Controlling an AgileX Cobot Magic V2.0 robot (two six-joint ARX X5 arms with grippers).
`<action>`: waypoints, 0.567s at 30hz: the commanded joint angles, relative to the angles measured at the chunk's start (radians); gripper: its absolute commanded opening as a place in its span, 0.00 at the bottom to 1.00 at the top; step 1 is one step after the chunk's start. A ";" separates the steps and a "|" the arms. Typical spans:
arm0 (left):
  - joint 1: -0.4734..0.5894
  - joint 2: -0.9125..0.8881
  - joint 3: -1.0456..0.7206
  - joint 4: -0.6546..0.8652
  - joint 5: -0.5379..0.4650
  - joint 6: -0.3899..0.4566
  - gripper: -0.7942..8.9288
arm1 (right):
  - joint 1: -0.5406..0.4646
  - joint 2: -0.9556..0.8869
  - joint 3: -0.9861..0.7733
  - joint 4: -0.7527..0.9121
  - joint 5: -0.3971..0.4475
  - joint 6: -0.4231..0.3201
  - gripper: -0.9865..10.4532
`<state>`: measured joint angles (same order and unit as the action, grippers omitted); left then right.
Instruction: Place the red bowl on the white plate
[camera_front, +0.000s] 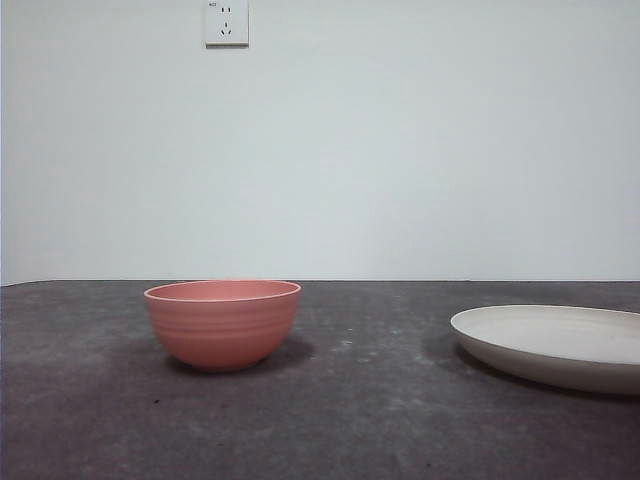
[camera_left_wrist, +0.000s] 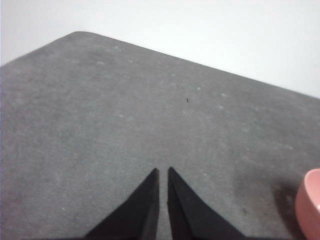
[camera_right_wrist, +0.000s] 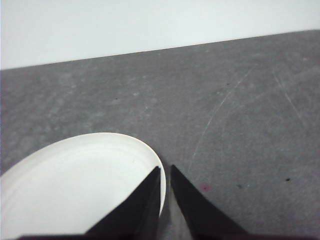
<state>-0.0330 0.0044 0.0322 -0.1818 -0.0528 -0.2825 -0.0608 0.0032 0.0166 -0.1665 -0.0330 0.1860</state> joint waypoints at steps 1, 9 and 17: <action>0.001 -0.001 -0.020 -0.005 0.000 -0.057 0.11 | -0.002 0.000 -0.003 0.009 -0.009 0.070 0.11; 0.001 -0.001 0.019 -0.008 0.009 -0.116 0.10 | -0.002 0.000 0.015 0.009 -0.048 0.132 0.10; 0.001 0.028 0.141 -0.025 0.037 -0.150 0.10 | -0.002 0.003 0.134 0.007 -0.049 0.140 0.10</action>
<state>-0.0330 0.0261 0.1516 -0.2119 -0.0200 -0.4145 -0.0608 0.0044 0.1360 -0.1688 -0.0792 0.3126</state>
